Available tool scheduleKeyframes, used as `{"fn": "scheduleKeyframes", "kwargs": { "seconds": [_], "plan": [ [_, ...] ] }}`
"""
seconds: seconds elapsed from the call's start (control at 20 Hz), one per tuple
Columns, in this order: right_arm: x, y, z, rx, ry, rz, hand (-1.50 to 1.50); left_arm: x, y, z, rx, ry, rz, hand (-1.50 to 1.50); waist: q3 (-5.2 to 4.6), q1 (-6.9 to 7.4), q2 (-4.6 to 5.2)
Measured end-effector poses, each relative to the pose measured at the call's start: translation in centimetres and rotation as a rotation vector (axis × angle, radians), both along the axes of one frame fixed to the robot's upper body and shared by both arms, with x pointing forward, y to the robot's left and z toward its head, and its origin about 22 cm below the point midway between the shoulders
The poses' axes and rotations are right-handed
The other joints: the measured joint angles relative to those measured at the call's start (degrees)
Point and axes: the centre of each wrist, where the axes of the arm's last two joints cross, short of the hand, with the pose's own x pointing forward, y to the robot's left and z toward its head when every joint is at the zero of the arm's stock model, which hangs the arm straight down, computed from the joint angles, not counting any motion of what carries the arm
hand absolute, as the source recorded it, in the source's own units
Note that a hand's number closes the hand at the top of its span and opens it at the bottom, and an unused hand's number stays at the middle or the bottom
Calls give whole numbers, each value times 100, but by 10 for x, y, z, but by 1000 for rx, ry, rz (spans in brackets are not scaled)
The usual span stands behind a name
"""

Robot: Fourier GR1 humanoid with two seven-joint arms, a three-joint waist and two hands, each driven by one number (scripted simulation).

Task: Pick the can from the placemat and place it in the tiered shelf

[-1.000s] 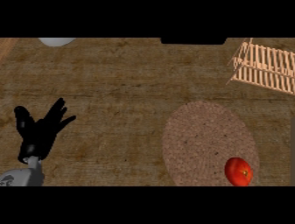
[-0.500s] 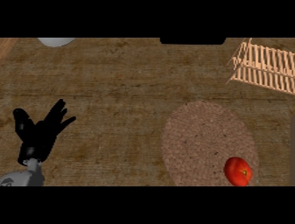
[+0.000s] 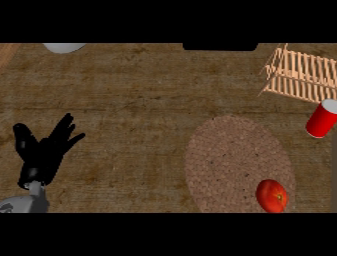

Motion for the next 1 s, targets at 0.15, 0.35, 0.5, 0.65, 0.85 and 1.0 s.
{"fn": "scheduleKeyframes", "kwargs": {
  "seconds": [0.15,0.35,0.5,0.65,0.85,1.0],
  "plan": [
    [-7,-7,9,75,-59,-35,-150,1,0,2,4,7,1,0,-1,-3,2],
    [-24,-30,11,117,-129,-142,-150,1,4,2,-1,6,-3,0,-5,-13,11],
    [-42,-48,19,133,-158,-243,-150,-1,-1,-1,2,-1,6,0,4,-12,8],
    [-66,-73,25,179,-202,-325,-150,0,-2,-1,8,2,14,0,14,-22,7],
    [-98,-103,26,234,-226,-382,-150,-2,-1,-1,2,-6,5,0,7,-35,5],
    [-123,-125,22,267,-228,-385,-150,-2,2,-3,3,-4,11,0,11,-59,-2]
  ]
}}
